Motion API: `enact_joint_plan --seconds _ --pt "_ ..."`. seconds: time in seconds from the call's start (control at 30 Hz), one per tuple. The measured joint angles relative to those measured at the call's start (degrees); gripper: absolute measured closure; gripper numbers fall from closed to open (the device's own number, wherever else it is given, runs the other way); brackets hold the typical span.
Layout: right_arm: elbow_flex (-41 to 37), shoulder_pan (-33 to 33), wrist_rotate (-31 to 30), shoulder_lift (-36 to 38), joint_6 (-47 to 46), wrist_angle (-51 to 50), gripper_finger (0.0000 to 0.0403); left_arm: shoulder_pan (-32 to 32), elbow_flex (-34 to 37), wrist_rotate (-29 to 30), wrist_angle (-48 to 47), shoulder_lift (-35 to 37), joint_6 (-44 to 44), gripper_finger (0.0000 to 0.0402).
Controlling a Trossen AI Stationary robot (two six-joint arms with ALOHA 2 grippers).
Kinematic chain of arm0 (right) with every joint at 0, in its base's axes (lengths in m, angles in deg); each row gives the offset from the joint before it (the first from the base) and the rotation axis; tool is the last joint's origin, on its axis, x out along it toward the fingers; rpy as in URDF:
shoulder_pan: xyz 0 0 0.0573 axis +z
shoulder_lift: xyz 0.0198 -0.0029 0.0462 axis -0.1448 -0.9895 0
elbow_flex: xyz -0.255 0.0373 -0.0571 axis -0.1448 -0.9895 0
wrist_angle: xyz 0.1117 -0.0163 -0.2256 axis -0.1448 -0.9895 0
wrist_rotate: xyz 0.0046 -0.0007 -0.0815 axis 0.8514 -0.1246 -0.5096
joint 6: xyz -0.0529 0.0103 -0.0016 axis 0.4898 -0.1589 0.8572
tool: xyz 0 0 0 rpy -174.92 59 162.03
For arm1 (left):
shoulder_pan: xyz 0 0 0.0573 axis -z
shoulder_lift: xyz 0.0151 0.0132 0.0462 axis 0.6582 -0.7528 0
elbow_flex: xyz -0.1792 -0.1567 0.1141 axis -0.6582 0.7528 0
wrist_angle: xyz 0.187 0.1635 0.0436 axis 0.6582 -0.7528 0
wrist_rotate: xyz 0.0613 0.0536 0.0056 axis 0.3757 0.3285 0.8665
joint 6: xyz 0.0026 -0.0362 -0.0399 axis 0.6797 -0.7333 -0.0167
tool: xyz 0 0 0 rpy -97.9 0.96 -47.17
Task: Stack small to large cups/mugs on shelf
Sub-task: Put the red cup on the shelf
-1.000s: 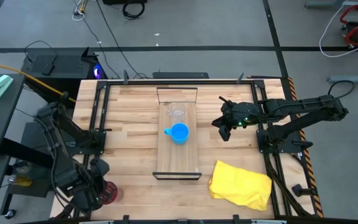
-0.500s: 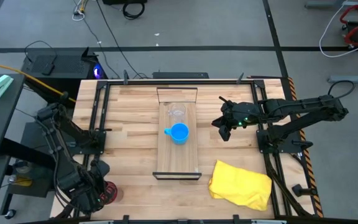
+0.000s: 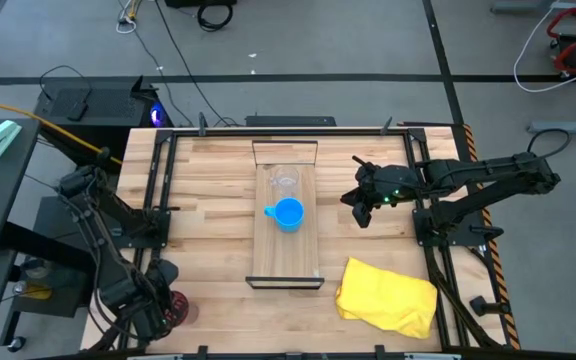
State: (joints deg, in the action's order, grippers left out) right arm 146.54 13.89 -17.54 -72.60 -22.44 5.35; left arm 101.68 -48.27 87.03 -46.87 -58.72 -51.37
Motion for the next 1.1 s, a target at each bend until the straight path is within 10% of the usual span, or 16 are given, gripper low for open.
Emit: enact_joint_plan --seconds 0.2,1.1 --pt "0.0 0.0 0.0 0.0 0.0 0.0 0.0347 -1.2 -0.2 0.4 0.1 0.3 0.9 0.0388" --pt "0.0 0.0 0.0 0.0 -2.2 0.0 0.0347 -11.0 -0.1 2.3 -2.5 3.5 19.1 0.0389"
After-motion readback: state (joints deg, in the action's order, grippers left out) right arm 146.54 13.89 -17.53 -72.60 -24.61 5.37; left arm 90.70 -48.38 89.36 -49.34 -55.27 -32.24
